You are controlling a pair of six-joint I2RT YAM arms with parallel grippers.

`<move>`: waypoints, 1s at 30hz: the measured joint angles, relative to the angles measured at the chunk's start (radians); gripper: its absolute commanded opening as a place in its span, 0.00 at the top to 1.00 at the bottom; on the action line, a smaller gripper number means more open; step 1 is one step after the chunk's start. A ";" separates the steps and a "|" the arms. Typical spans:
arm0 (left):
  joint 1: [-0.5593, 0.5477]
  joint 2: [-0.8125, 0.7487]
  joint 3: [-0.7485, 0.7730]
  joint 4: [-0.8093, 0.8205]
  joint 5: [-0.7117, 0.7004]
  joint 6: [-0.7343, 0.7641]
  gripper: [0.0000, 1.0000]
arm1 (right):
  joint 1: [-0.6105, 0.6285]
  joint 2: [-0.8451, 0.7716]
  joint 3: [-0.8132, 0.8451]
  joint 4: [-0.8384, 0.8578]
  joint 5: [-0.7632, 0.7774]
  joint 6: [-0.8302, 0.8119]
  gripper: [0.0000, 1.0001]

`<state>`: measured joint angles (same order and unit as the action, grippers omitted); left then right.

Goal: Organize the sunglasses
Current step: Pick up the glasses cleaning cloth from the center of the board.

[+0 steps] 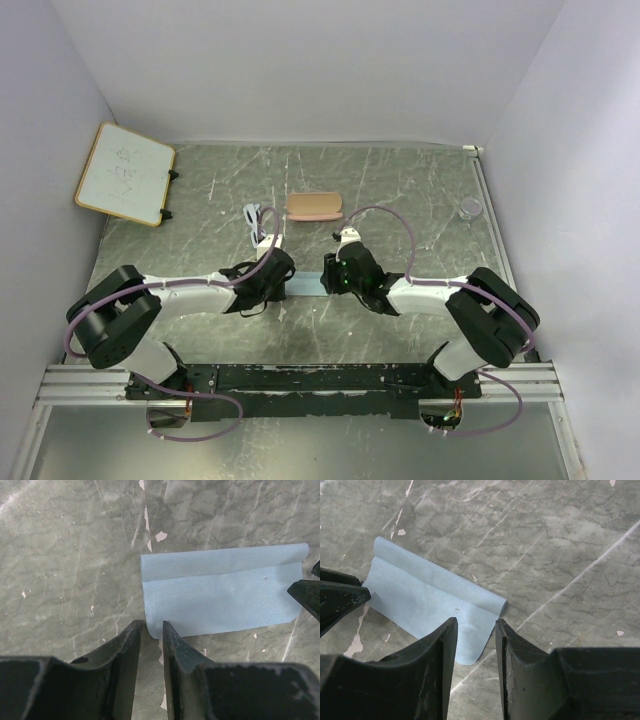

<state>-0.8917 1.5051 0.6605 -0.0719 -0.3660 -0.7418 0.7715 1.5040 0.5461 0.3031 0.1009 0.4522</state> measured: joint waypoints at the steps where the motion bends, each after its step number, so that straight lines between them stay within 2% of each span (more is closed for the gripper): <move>1: 0.000 0.002 0.001 -0.001 0.000 0.000 0.66 | 0.000 0.000 -0.001 0.001 0.000 0.000 0.63; 12: 0.000 0.014 0.014 -0.007 0.001 0.001 0.67 | -0.002 0.000 -0.002 0.003 0.000 0.000 0.63; 19: 0.000 0.019 0.019 -0.008 0.003 0.002 0.69 | -0.003 0.000 -0.002 0.004 0.000 0.000 0.63; 26: 0.000 0.019 0.019 -0.008 0.008 0.002 0.77 | -0.003 0.000 -0.002 0.004 0.000 0.000 0.63; 30: 0.000 0.019 0.019 -0.008 0.011 0.004 0.77 | -0.003 0.000 -0.002 0.004 0.000 0.000 0.63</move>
<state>-0.8917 1.5246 0.6796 -0.0795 -0.3550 -0.7376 0.7685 1.5040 0.5446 0.3069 0.1009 0.4522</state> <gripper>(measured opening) 0.226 0.365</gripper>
